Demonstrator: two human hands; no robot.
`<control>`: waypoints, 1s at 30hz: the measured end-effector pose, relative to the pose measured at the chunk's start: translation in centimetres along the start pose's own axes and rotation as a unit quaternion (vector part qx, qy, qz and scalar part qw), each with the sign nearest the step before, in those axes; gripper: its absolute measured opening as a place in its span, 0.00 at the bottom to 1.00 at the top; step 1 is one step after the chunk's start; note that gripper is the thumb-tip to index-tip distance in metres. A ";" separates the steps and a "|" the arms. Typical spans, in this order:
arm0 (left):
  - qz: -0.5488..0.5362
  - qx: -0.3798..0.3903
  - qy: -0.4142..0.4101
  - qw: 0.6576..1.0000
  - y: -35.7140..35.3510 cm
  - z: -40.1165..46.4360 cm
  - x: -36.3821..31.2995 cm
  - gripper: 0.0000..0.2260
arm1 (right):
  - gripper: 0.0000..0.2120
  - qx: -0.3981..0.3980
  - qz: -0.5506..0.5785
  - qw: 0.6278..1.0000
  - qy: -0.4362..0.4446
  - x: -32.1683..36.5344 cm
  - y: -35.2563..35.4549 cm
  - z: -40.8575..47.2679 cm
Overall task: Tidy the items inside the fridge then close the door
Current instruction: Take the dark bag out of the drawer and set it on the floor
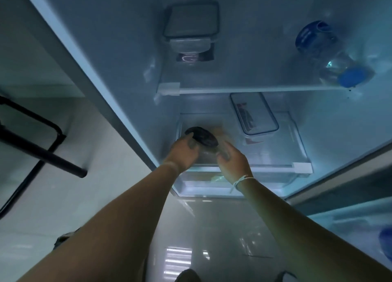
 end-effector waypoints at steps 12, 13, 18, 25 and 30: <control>0.064 -0.016 0.009 0.998 -0.6 7.0 0.5 0.25 | 0.13 -0.020 -0.019 0.999 -0.034 0.1 -1.5 5.3; 0.069 -0.013 0.009 0.997 -0.7 7.3 0.5 0.25 | 0.09 -0.019 -0.008 0.999 -0.033 0.2 -1.8 5.5; 0.093 -0.002 0.008 0.996 -1.2 8.5 0.6 0.24 | 0.13 -0.029 0.113 0.992 -0.048 -0.2 -2.5 5.6; 0.068 -0.006 0.044 0.997 -1.9 7.7 1.8 0.19 | 0.19 -0.060 0.362 0.912 -0.184 -1.7 -2.4 4.7; 0.055 -0.003 0.026 0.998 -1.9 5.0 1.5 0.13 | 0.17 -0.093 0.354 0.910 -0.194 -2.3 -1.3 2.7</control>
Point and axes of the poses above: each hand's wrist, its own z-axis towards the middle knuckle, its own y-axis out of the back of the hand, x = y × z, the point moved 4 cm from there along z, towards the middle knuckle, and after that the axes turned 1 degree about y, right-handed, at the moved point
